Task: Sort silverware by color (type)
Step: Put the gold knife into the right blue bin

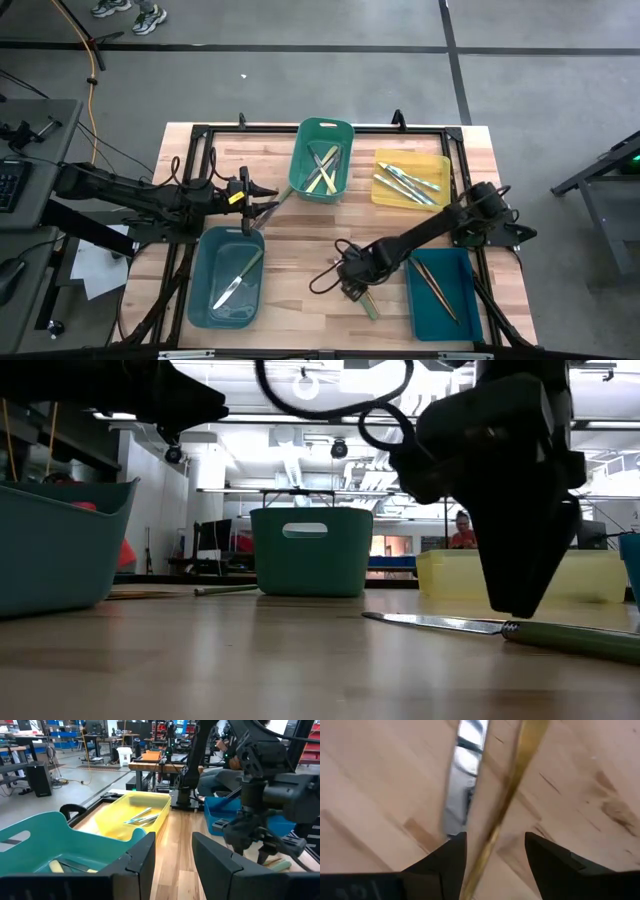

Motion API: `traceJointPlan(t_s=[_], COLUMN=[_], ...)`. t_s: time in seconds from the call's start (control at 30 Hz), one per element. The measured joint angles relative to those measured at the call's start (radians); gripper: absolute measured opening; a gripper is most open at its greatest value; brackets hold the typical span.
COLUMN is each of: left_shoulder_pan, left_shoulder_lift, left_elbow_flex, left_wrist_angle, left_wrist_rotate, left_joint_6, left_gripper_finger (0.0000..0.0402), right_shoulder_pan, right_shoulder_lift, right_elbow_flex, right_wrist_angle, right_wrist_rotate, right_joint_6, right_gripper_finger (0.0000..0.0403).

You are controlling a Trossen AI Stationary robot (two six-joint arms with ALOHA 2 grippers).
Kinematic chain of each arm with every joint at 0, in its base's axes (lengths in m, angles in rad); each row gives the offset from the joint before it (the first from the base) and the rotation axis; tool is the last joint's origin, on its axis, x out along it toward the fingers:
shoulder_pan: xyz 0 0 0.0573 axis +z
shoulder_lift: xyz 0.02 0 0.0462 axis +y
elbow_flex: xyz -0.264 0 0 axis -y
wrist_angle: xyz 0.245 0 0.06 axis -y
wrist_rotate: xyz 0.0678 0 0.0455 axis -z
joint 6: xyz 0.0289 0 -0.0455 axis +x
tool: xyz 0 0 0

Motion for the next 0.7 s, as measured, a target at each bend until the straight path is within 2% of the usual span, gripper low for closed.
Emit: traceJointPlan(t_s=[0.23, 0.7], left_shoulder_pan=[0.000, 0.000], left_shoulder_lift=[0.000, 0.000], left_elbow_flex=[0.000, 0.000], left_wrist_angle=[-0.002, -0.002], left_wrist_rotate=[0.000, 0.000], left_joint_6=[0.000, 0.000], left_gripper_finger=[0.0120, 0.0120], right_shoulder_pan=[-0.008, -0.004], right_shoulder_lift=[0.048, 0.053], right_elbow_flex=[0.072, 0.070], right_wrist_angle=[-0.163, -0.107], right_wrist_rotate=[0.036, 0.015], right_joint_6=[0.001, 0.040], right_gripper_finger=[0.0195, 0.0195])
